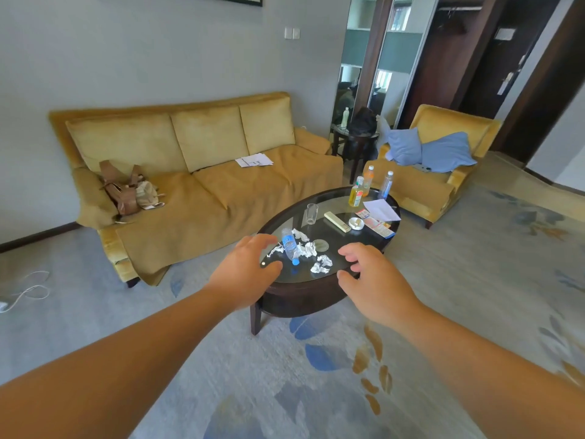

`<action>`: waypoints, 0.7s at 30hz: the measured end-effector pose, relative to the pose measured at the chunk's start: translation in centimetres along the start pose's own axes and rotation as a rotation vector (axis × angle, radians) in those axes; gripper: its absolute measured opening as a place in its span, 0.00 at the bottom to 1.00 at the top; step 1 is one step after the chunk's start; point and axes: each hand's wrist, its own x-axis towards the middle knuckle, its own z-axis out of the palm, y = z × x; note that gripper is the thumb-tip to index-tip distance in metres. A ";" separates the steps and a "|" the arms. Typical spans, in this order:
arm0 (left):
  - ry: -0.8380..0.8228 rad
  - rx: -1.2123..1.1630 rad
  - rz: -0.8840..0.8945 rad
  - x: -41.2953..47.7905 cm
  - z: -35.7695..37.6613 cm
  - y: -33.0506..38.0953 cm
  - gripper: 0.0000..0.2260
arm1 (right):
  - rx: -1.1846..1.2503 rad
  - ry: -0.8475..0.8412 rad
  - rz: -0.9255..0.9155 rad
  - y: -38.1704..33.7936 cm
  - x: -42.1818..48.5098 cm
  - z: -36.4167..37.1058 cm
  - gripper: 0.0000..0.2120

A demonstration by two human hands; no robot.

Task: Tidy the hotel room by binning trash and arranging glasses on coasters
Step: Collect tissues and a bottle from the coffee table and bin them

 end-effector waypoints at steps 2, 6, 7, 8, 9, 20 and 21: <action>-0.011 0.002 -0.013 2.9 0.5 -1.0 0.21 | -0.003 -0.002 0.016 0.8 2.6 0.6 0.17; -0.036 0.005 -0.048 8.6 2.9 -2.2 0.20 | -0.004 -0.020 0.037 3.1 8.1 1.5 0.17; -0.042 0.011 -0.055 10.1 3.5 -2.4 0.20 | -0.003 -0.022 0.034 3.8 9.7 1.7 0.17; -0.046 0.016 -0.060 11.6 4.2 -2.6 0.20 | 0.003 -0.020 0.031 4.5 11.3 1.9 0.17; -0.046 0.020 -0.063 13.3 4.8 -2.8 0.21 | 0.009 -0.018 0.027 5.3 13.1 2.1 0.17; -0.079 0.052 -0.148 29.5 10.2 -3.7 0.20 | 0.016 -0.120 0.022 13.5 30.1 3.4 0.17; -0.091 0.056 -0.151 30.5 10.7 -3.8 0.20 | 0.014 -0.129 0.024 14.0 31.2 3.5 0.17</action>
